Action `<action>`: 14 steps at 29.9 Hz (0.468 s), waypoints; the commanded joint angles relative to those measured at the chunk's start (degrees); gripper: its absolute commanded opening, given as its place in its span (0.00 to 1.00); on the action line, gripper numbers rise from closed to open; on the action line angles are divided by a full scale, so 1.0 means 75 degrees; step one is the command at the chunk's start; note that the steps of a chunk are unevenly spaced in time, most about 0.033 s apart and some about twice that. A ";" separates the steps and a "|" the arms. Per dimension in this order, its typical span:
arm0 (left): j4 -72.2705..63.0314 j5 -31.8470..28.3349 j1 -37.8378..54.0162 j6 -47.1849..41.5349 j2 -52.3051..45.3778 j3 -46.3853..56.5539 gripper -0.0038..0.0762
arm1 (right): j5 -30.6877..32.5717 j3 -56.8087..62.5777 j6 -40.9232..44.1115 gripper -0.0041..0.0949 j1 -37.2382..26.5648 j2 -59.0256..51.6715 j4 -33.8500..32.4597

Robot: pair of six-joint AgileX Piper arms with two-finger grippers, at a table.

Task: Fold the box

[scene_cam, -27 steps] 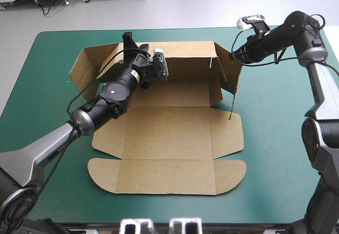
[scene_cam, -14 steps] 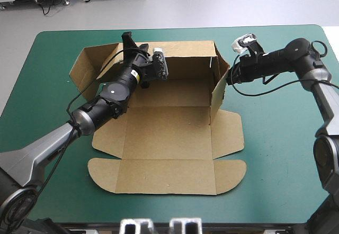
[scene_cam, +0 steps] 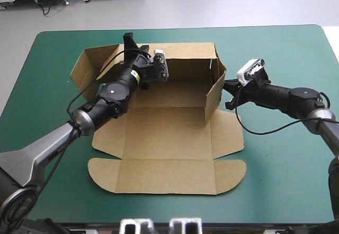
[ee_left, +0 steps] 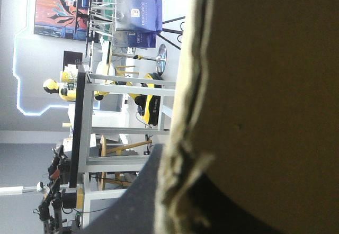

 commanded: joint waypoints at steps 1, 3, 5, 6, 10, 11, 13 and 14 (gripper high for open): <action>0.0078 0.0021 -0.0004 0.0329 -0.0333 -0.0198 0.04 | 0.0042 -0.0110 -0.0388 0.02 0.0012 -0.0349 0.0389; 0.0078 -0.0098 -0.0004 0.0347 -0.0333 -0.0145 0.04 | 0.0042 -0.0125 -0.0451 0.02 0.0012 -0.0349 0.0294; 0.0095 -0.0167 -0.0004 0.0347 -0.0333 -0.0053 0.04 | 0.0028 -0.0137 -0.0595 0.05 0.0012 -0.0349 0.0049; 0.0095 -0.0167 -0.0004 0.0347 -0.0333 0.0028 0.04 | 0.0046 -0.0137 -0.0610 0.10 0.0012 -0.0349 -0.0122; 0.0061 -0.0082 -0.0004 0.0347 -0.0333 0.0182 0.04 | 0.0255 -0.0137 -0.0351 0.45 0.0012 -0.0349 -0.0713; 0.0061 -0.0063 -0.0004 0.0347 -0.0333 0.0186 0.04 | 0.0314 -0.0137 -0.0351 0.54 0.0012 -0.0349 -0.0713; 0.0049 -0.0077 -0.0004 0.0347 -0.0333 0.0186 0.04 | 0.0575 -0.0137 -0.0319 0.73 0.0012 -0.0349 -0.0713; 0.0031 -0.0077 -0.0004 0.0347 -0.0333 0.0186 0.04 | 0.0694 -0.0137 -0.0320 0.77 0.0012 -0.0349 -0.0713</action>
